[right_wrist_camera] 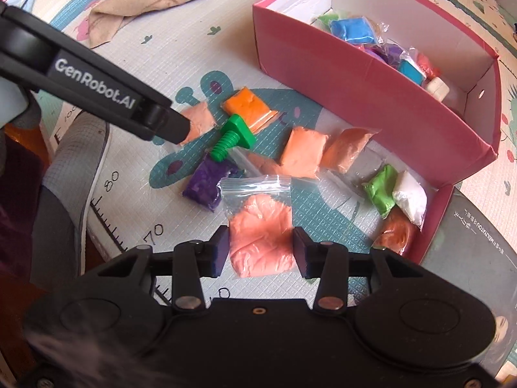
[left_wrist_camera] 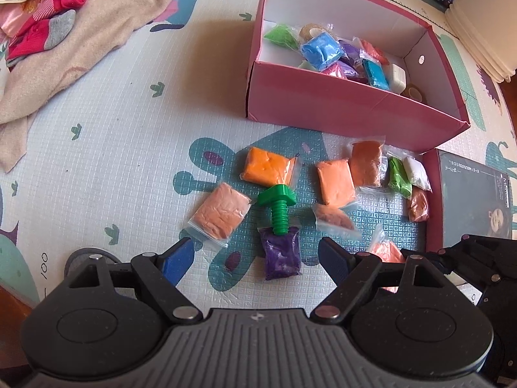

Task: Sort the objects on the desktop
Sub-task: 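Lift the salmon bag with the right gripper into the pink box while the left gripper approaches the brown bag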

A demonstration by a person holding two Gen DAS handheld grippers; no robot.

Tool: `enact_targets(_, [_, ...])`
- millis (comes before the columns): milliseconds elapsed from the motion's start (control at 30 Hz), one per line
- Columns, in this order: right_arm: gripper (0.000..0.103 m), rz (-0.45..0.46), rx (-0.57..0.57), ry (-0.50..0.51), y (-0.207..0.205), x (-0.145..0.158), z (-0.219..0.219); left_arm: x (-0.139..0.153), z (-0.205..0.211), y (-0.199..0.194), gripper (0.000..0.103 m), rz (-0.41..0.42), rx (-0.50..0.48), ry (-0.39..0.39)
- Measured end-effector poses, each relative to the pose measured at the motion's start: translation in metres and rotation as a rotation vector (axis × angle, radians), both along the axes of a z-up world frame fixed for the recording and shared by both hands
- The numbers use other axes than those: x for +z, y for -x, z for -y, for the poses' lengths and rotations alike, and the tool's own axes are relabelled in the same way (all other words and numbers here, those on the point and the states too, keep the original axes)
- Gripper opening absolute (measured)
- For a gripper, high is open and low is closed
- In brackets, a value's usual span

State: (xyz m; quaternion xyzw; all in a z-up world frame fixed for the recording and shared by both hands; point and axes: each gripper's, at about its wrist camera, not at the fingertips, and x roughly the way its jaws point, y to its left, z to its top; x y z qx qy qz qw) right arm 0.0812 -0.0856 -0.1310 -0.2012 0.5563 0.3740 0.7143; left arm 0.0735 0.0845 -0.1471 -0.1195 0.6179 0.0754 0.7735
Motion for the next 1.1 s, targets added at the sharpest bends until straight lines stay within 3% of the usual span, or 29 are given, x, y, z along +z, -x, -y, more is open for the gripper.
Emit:
enact_targets(100, [0.041, -0.02, 0.025, -0.001, -0.001, 0.0, -0.001, 0.002, 0.001, -0.001, 0.084, 0.011, -0.005, -0.007])
enact_targets(200, [0.041, -0.028, -0.027, -0.017, -0.007, -0.015, 0.0, 0.0, 0.006, -0.002, 0.084, 0.017, -0.03, -0.003])
enact_targets(267, [0.042, -0.014, -0.063, -0.024, -0.019, -0.009, 0.009, -0.002, 0.01, -0.002, 0.084, 0.021, -0.047, -0.001])
enact_targets(500, [0.041, 0.042, -0.125, -0.09, -0.059, 0.029, 0.028, -0.013, 0.025, -0.002, 0.084, 0.025, -0.07, 0.055])
enact_targets(800, [0.042, 0.139, -0.116, -0.129, -0.125, 0.072, 0.028, -0.04, 0.058, -0.002, 0.084, 0.042, -0.112, 0.103])
enact_targets(933, [0.042, 0.158, -0.119, -0.116, -0.157, 0.067, 0.026, -0.052, 0.073, -0.002, 0.084, 0.048, -0.131, 0.121])
enact_targets(1100, [0.042, 0.118, -0.179, -0.114, -0.191, 0.035, 0.025, -0.063, 0.087, -0.009, 0.084, 0.048, -0.173, 0.076])
